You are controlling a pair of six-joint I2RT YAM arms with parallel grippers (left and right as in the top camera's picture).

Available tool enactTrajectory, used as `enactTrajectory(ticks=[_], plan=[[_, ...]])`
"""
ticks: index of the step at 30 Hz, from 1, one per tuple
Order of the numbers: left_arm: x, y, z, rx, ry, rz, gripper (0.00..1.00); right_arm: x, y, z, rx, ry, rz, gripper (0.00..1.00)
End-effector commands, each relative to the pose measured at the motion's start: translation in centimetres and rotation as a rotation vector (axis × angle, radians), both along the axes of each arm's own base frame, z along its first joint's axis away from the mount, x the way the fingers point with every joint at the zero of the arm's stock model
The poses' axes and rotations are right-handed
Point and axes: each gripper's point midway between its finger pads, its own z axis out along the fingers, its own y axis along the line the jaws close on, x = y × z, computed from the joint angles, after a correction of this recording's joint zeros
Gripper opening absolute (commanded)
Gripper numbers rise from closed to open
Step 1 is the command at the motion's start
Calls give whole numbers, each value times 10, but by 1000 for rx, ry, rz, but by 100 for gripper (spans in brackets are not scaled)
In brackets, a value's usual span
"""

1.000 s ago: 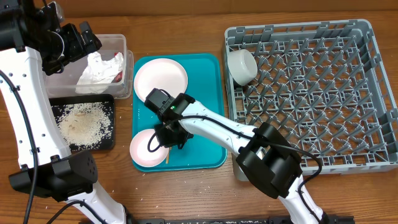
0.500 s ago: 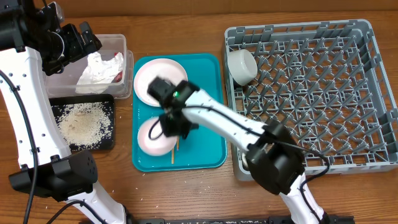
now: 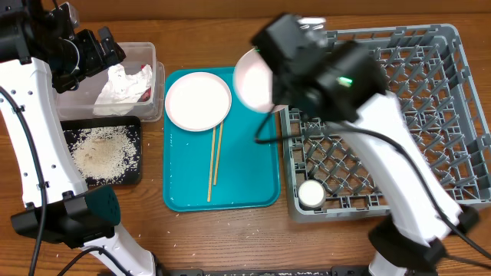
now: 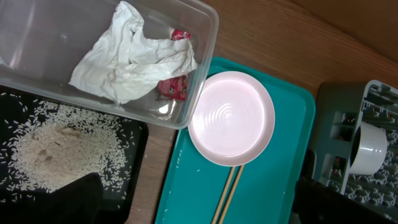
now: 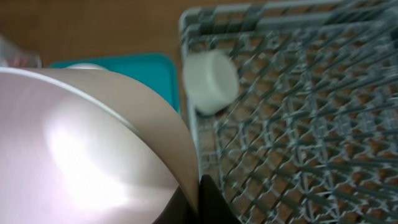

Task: Sort waste into correct bins and load items into the dishwasher
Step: 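Grasp the pink-white bowl with right gripper and place it in the rack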

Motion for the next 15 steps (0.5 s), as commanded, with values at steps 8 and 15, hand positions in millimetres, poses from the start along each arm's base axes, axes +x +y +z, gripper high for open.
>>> enactTrajectory(ticks=[8, 15], plan=[[0, -3, 6, 9, -20, -21, 100, 20, -68, -17, -524, -131, -210, 4], [0, -2, 6, 9, -20, -19, 100, 16, -99, -63, -895, -109, -223, 4]])
